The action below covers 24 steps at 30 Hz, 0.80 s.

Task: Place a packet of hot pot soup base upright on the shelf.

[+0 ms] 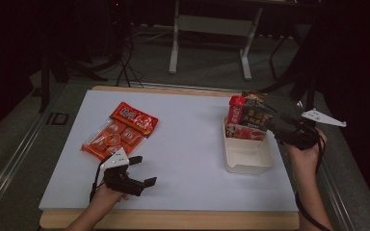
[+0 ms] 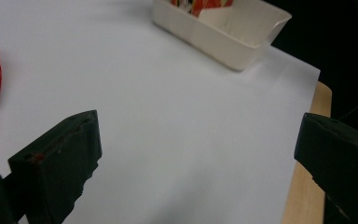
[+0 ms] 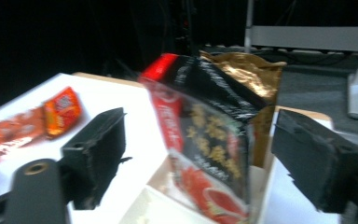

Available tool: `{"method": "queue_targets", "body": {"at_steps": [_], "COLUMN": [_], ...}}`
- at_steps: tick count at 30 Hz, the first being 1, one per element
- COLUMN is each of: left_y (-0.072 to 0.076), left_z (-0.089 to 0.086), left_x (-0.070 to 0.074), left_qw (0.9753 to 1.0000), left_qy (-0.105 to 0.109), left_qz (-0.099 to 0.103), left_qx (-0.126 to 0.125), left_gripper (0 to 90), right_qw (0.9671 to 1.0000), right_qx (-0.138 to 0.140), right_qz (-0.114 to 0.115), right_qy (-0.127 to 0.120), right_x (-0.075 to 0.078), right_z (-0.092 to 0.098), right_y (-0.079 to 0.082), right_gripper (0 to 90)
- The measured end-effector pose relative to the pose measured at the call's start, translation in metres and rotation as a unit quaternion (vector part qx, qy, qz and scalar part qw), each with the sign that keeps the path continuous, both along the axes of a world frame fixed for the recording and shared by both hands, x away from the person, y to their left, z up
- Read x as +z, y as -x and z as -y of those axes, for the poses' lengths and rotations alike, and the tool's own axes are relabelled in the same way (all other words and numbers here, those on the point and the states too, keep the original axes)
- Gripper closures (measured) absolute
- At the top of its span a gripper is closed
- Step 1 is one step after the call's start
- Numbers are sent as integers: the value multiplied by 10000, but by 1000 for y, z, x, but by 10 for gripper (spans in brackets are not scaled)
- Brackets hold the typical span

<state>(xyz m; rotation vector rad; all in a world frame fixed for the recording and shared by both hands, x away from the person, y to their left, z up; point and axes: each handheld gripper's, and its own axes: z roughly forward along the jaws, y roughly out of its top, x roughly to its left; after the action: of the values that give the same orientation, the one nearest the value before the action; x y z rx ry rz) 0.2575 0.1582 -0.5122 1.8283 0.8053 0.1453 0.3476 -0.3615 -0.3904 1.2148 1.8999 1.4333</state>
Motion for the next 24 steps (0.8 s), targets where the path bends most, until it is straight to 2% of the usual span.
{"method": "queue_targets", "body": {"at_steps": [2, 4, 8, 10, 13, 15, 19, 24], "left_y": [0, -1, -1, -2, -5, -6, -8, -10], "left_z": [-2, -5, -11, -16, -24, -29, -39, -56], "left_x": [1, 3, 6, 8, 10, 12, 17, 19], "left_qw": [10000, 9999, 10000, 10000, 9999, 9997, 9993, 9989], "left_qy": [17, 101, 6, 49, 88, 100, -57, -80], "left_qz": [-47, -49, 56, 66, 43, 81, 175, 197], "left_qx": [40, -32, 5, 28, 142, 211, 318, 428], "left_gripper": [8, 8, 8, 22, 47, 62, 111, 198], "right_qw": [10000, 9999, 9992, 9984, 9970, 9952, 9935, 9907], "right_qx": [61, 131, 399, 563, 774, 976, 1136, 1360], "right_qz": [69, 19, 55, 83, 53, 21, 9, -3], "right_qy": [10, 6, -39, -48, 26, -14, 57, 30], "right_x": [3, 4, 1, -1, -3, -4, -6, -9], "right_z": [-4, -10, -28, -38, -52, -60, -73, -84], "right_y": [9, 17, 30, 34, 40, 43, 46, 49], "right_gripper": [147, 146, 133, 120, 110, 109, 124, 130]}}
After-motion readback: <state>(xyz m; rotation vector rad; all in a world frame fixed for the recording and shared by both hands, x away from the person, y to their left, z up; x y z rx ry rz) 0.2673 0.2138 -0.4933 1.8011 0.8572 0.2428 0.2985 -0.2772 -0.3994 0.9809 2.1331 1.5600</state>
